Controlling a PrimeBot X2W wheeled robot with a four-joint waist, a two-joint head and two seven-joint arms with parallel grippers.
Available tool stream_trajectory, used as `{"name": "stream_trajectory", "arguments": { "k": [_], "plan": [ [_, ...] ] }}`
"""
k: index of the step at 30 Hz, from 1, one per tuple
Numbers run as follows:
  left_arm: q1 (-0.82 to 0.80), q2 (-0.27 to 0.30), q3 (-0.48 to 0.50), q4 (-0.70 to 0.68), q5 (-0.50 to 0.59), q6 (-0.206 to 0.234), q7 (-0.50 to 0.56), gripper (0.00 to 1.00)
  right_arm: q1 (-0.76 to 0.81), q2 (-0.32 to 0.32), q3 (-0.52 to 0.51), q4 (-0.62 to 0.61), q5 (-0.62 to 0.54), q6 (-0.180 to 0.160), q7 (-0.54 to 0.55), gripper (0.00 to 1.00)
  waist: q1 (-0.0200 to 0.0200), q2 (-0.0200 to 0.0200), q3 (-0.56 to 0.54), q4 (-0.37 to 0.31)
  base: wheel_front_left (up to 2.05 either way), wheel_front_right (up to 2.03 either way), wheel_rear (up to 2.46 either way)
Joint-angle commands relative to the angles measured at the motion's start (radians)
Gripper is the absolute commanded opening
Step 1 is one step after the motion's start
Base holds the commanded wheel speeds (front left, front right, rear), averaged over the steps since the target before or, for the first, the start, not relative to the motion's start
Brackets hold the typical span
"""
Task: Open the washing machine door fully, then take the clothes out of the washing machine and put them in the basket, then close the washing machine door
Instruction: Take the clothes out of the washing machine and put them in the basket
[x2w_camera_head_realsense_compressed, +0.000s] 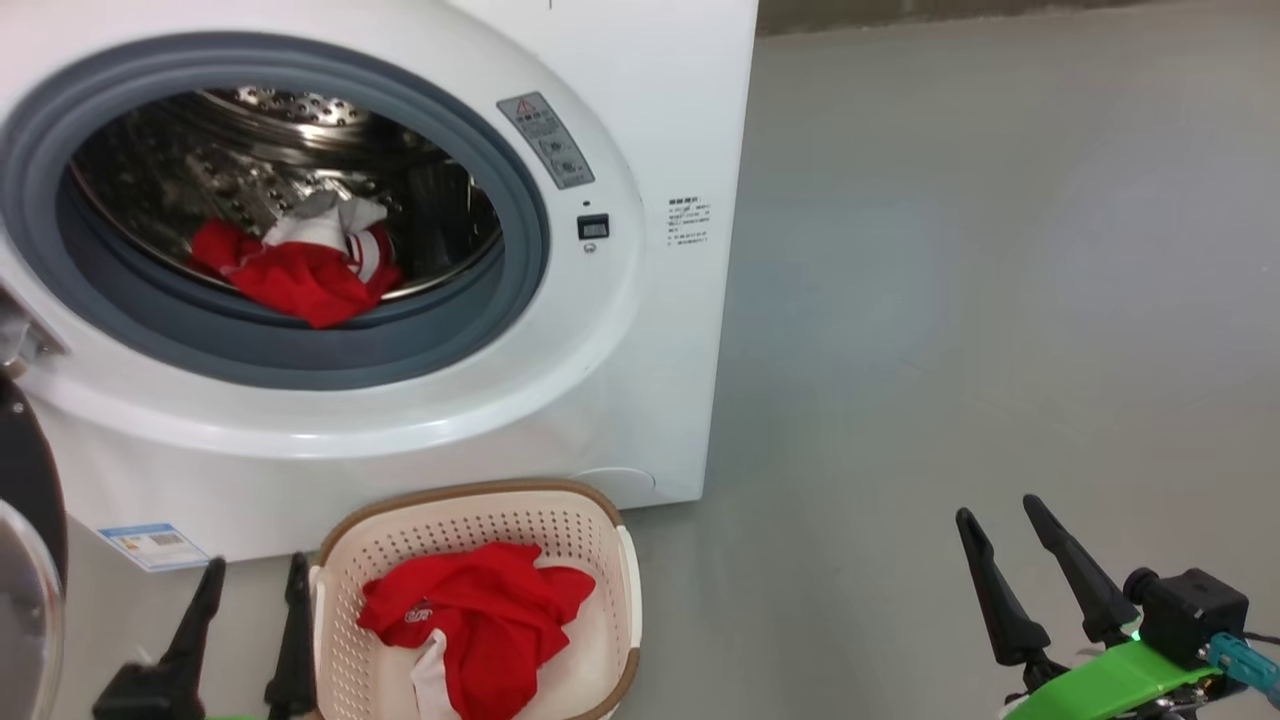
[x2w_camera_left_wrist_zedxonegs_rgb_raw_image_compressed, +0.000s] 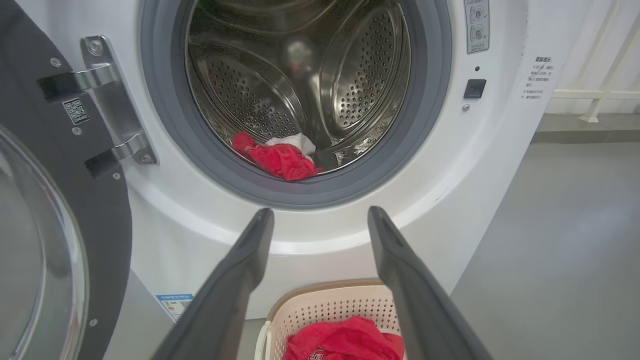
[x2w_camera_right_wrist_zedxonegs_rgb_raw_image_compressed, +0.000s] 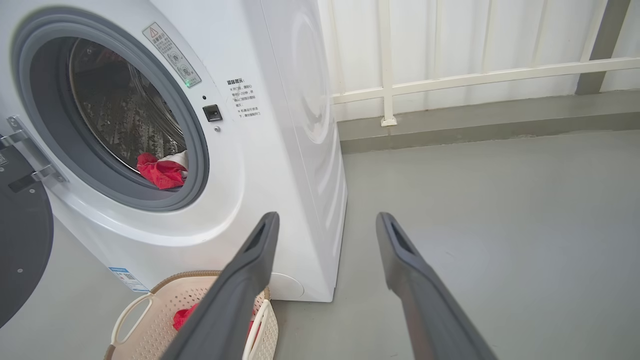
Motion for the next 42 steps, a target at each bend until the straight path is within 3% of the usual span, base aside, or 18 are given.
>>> {"name": "stream_trajectory", "arguments": {
  "k": [1, 15, 42],
  "plan": [
    [0.008, 0.009, 0.037, -0.037, -0.005, -0.005, -0.005, 1.0, 0.004, -0.024, 0.008, -0.027, -0.009, 0.006, -0.006, 1.0, 0.0, -0.0001, -0.022, 0.003, 0.0, 0.0, 0.0],
    [0.193, 0.003, 0.056, -0.208, -0.049, 0.031, -0.005, 1.0, 0.05, -0.031, -0.012, -0.046, -0.011, 0.006, -0.006, 1.0, 0.0, -0.0001, -0.048, -0.006, 0.0, 0.0, 0.0],
    [0.206, 0.003, 0.009, -0.253, -0.065, 0.071, -0.005, 1.0, 0.044, -0.026, -0.015, -0.047, -0.013, 0.006, -0.006, 1.0, 0.0, -0.0001, -0.038, -0.002, 0.0, 0.0, 0.0]
  ]
}}
